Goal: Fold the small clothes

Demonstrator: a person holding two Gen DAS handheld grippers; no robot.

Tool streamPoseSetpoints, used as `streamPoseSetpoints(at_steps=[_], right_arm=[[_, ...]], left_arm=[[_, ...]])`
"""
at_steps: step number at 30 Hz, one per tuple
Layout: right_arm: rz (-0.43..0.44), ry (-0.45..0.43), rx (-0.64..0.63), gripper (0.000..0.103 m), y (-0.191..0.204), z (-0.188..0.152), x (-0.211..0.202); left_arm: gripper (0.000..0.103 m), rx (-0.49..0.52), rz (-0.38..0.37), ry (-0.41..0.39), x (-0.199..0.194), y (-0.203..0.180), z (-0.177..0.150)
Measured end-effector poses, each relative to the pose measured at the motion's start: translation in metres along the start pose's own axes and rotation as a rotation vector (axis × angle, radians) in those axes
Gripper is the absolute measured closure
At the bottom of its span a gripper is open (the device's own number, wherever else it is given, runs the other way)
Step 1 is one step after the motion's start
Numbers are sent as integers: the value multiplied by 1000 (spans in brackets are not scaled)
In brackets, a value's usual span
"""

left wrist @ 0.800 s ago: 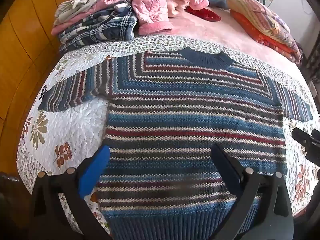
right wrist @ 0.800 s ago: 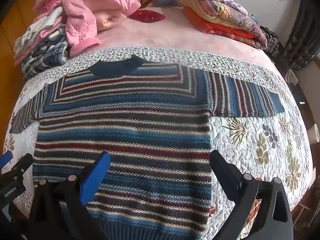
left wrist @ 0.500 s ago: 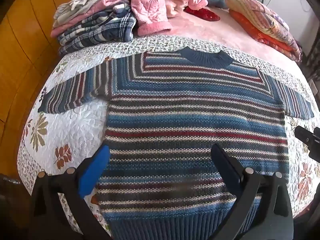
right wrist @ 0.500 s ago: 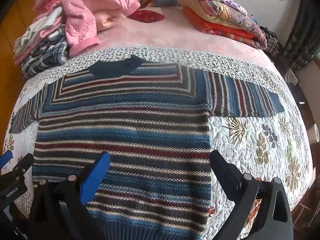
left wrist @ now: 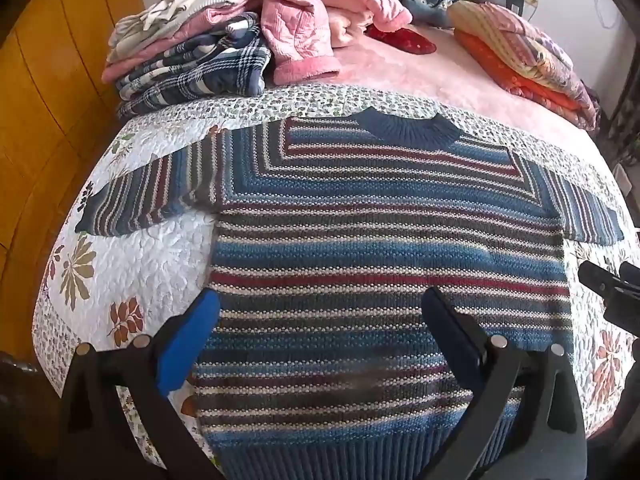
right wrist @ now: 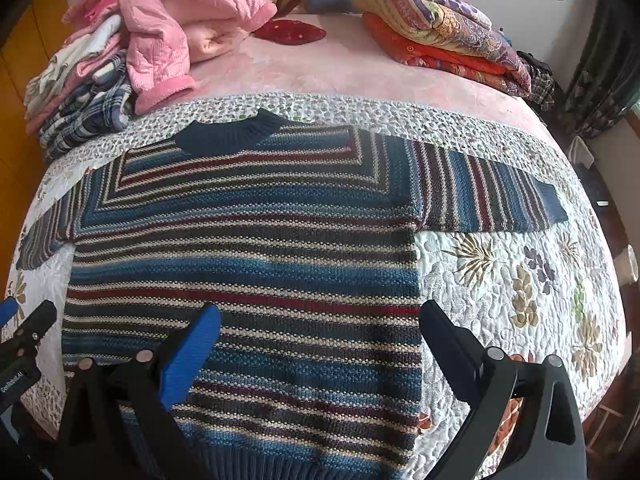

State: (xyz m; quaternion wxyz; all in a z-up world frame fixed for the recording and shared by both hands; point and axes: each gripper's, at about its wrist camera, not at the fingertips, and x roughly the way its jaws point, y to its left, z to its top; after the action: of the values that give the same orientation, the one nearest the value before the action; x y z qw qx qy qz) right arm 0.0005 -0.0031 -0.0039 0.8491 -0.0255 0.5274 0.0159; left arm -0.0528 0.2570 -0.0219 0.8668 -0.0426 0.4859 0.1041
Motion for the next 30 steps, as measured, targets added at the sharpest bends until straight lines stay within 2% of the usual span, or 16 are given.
streamPoseSetpoints(at_steps=[30], right_arm=[[14, -5, 8, 4, -2, 0, -1]], left_arm=[[3, 7, -3, -7, -2, -4, 1]])
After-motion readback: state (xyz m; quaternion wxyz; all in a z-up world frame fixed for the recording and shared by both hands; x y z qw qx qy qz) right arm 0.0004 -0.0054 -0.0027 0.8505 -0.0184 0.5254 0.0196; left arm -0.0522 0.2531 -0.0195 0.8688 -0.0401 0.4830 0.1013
